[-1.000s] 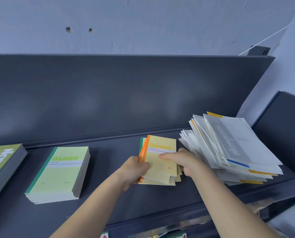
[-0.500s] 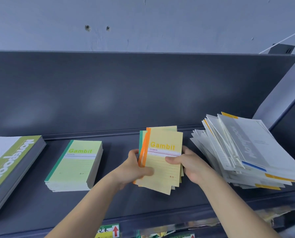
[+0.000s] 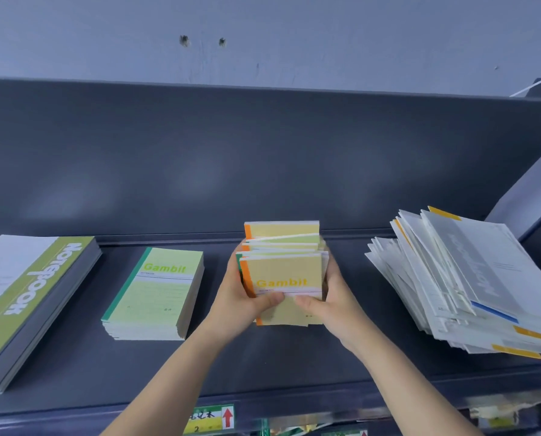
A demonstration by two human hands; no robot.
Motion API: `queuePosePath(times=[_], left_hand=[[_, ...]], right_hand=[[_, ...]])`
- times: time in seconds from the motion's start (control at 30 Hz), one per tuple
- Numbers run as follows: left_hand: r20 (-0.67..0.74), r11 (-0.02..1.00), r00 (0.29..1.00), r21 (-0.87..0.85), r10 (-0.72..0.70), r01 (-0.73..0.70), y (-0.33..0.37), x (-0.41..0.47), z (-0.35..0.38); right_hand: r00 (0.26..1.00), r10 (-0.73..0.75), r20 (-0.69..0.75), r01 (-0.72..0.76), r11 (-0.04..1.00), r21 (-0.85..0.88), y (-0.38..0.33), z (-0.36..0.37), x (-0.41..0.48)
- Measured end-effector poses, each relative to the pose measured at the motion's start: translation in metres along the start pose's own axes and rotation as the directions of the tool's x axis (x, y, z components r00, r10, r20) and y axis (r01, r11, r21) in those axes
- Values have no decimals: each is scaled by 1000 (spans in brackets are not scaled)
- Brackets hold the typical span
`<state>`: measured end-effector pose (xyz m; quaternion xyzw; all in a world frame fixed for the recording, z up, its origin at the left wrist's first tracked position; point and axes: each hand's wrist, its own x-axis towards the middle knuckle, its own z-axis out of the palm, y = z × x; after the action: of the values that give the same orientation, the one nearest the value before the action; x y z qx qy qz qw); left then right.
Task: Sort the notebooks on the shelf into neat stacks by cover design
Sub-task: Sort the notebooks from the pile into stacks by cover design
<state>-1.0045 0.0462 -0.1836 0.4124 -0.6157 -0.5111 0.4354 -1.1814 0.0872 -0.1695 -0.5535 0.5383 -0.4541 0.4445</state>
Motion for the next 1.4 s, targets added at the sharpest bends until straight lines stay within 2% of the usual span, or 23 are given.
queuePosePath(times=[0.1, 0.33, 0.4, 0.63, 0.77, 0.87, 0.93, 1.03, 1.13, 1.4], left_hand=[[5, 997, 999, -59, 49, -49, 13, -2, 0], [61, 999, 998, -45, 28, -25, 8, -8, 1], [75, 1000, 997, -13, 25, -24, 5, -9, 0], [156, 947, 986, 303, 63, -109, 16, -6, -12], [160, 959, 986, 270, 45, -88, 37, 0, -26], [85, 981, 996, 195, -7, -10, 66, 6, -46], [32, 983, 990, 128, -137, 131, 84, 12, -67], [10, 922, 927, 108, -374, 371, 94, 15, -103], [-53, 850, 857, 106, -513, 516, 86, 10, -133], [-101, 799, 797, 19, -596, 600, 65, 6, -167]], right_hand=[[999, 42, -21, -41, 998, 44, 2, 6, -5], [995, 85, -51, -81, 993, 85, 12, 23, -3], [995, 85, -49, -82, 995, 51, 11, 22, -2], [999, -10, -34, 3, 975, -220, -6, 17, -3], [1000, 23, -11, -25, 991, -132, -25, 16, 2], [995, 96, 39, -96, 995, 15, -49, 24, 12], [981, 164, 102, -178, 974, 138, -65, 39, 20], [935, 315, 161, -346, 911, 224, -80, 74, 32], [895, 407, 183, -442, 862, 247, -79, 113, 43], [866, 470, 171, -498, 842, 207, -68, 163, 63]])
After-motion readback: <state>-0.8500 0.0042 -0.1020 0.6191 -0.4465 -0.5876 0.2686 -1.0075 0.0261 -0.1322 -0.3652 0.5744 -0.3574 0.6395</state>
